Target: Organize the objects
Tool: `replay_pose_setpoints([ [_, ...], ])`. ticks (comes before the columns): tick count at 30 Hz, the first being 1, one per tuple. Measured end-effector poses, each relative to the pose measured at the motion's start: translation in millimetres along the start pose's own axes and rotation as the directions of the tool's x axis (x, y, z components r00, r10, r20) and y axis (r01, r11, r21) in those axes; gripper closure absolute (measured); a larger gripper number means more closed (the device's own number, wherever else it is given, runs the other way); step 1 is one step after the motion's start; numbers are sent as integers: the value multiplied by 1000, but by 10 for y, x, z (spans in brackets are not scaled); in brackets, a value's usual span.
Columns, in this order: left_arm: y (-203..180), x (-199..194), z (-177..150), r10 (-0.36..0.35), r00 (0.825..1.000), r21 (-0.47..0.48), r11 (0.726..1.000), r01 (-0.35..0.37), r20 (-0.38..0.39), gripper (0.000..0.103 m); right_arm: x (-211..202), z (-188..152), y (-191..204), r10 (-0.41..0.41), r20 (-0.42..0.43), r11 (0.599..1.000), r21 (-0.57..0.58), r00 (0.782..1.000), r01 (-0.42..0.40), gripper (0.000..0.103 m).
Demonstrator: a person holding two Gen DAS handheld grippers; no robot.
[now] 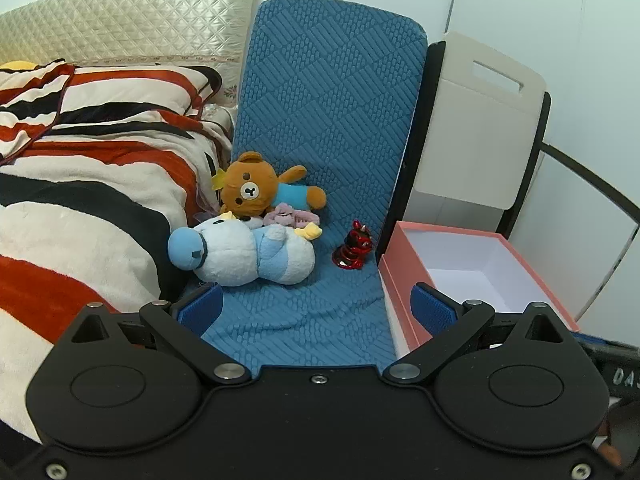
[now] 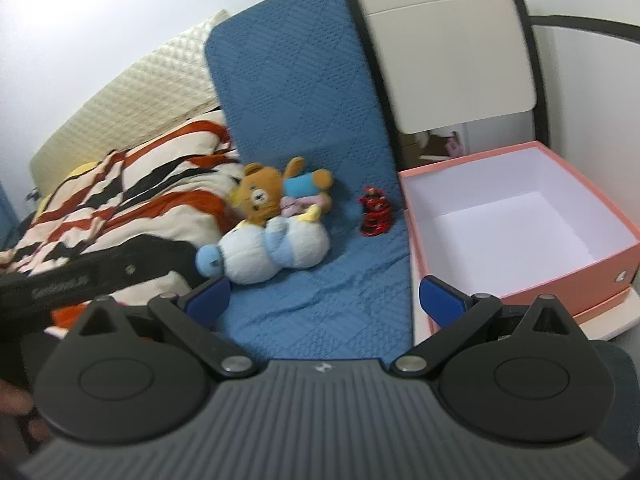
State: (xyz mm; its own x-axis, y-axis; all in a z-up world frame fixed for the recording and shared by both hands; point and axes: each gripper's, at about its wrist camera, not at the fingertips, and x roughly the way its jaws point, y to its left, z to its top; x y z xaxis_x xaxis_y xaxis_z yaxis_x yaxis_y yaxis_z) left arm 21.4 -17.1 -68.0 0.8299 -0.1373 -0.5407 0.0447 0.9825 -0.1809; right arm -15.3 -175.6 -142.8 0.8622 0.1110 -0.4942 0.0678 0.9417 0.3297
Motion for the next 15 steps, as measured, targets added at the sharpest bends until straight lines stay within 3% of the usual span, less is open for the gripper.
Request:
replay_pose_setpoints([
  [15, 63, 124, -42, 6, 1000, -17, 1000, -7, -17, 3, 138, 6, 83, -7, -35, 1000, -30, 999, 6, 0],
])
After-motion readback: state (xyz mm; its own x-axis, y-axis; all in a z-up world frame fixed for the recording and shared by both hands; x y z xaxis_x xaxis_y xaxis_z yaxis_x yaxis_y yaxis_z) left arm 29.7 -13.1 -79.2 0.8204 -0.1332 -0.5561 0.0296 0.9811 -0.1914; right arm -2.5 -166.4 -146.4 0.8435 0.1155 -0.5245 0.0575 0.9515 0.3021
